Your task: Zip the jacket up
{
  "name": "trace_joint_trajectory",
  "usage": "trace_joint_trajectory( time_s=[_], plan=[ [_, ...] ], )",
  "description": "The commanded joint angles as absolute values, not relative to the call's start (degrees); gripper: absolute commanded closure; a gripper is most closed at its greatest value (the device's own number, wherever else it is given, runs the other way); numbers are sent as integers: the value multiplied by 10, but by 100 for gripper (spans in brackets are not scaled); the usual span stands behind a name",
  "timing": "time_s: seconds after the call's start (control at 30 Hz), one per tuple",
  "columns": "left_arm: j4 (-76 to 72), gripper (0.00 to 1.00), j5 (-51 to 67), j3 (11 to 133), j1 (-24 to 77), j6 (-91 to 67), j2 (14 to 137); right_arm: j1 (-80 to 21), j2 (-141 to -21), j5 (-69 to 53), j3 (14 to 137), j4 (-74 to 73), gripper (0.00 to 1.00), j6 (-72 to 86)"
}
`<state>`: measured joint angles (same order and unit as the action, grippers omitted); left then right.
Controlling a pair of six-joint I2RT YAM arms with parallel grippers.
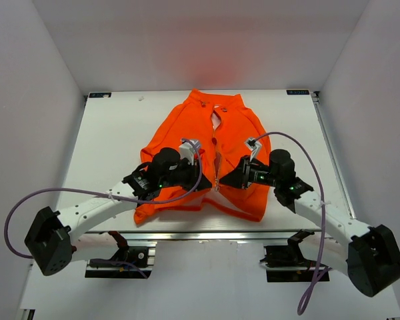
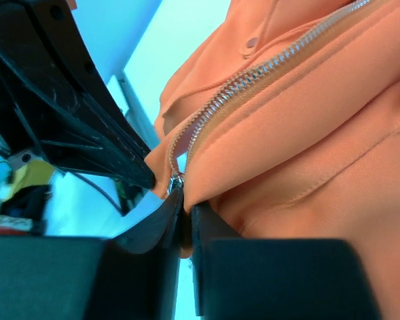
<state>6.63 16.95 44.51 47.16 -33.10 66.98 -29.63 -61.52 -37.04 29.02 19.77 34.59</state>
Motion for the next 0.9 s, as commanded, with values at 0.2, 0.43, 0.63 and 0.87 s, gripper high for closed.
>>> trace_joint_trajectory(
  time_s=[0.2, 0.43, 0.63, 0.87],
  plan=[
    [130, 100, 178, 516, 481, -366, 712, -304, -566, -316, 380, -7, 63, 180],
    [144, 100, 169, 519, 482, -387, 709, -358, -525, -207, 419, -113, 50, 135],
    [183, 100, 145, 555, 481, -402, 730, -499, -532, -23, 496, -234, 49, 100],
    [177, 100, 151, 564, 481, -416, 727, -723, -590, 333, 547, -291, 46, 126]
  ],
)
